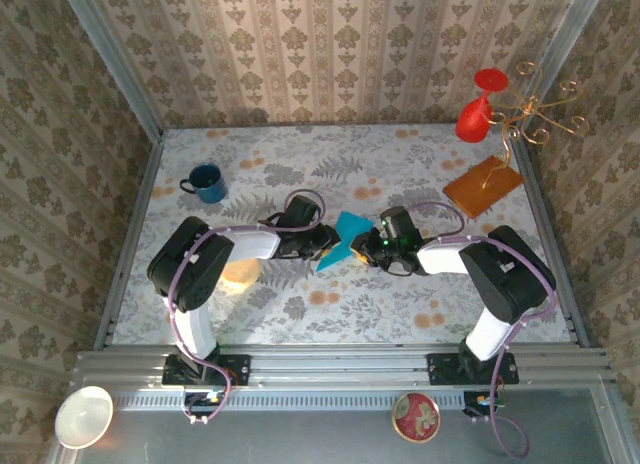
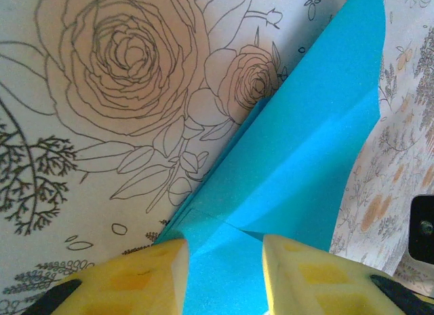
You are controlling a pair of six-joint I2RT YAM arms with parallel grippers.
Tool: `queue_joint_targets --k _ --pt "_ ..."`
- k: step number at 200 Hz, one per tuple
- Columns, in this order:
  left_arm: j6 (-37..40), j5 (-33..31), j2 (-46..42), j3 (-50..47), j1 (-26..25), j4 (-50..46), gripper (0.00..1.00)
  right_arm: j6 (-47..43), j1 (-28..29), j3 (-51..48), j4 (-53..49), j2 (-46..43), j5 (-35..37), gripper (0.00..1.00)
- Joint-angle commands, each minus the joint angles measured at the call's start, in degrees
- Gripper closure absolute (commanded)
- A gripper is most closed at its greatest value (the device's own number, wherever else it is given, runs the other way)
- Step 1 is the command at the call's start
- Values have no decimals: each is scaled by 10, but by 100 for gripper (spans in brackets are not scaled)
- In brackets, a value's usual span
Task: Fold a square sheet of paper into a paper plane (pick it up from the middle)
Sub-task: Fold the wing for the fifth time at the center of the table.
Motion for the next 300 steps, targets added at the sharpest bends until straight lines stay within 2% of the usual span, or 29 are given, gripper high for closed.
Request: queue_joint_targets --k 1,72,128,189,227,258,280,300 --pt "-8 -6 10 -18 7 -35 64 10 4 -16 20 -18 3 72" --pt "-5 -6 10 -16 8 -37 63 64 9 -65 100 -23 7 74" --pt "-3 -2 11 -12 8 -37 63 92 10 -73 173 11 15 77" --pt "0 0 9 -11 9 -38 62 89 10 -76 171 7 28 80" --pt "11 0 -7 -5 10 -42 60 85 10 -75 153 5 31 88" --pt "57 -17 -45 7 11 -67 56 63 10 -67 115 -17 40 96" --pt "129 -34 -78 12 9 -82 53 42 8 -60 76 -46 52 97" --pt "203 -39 -102 11 5 -88 45 33 2 -56 36 -72 56 97"
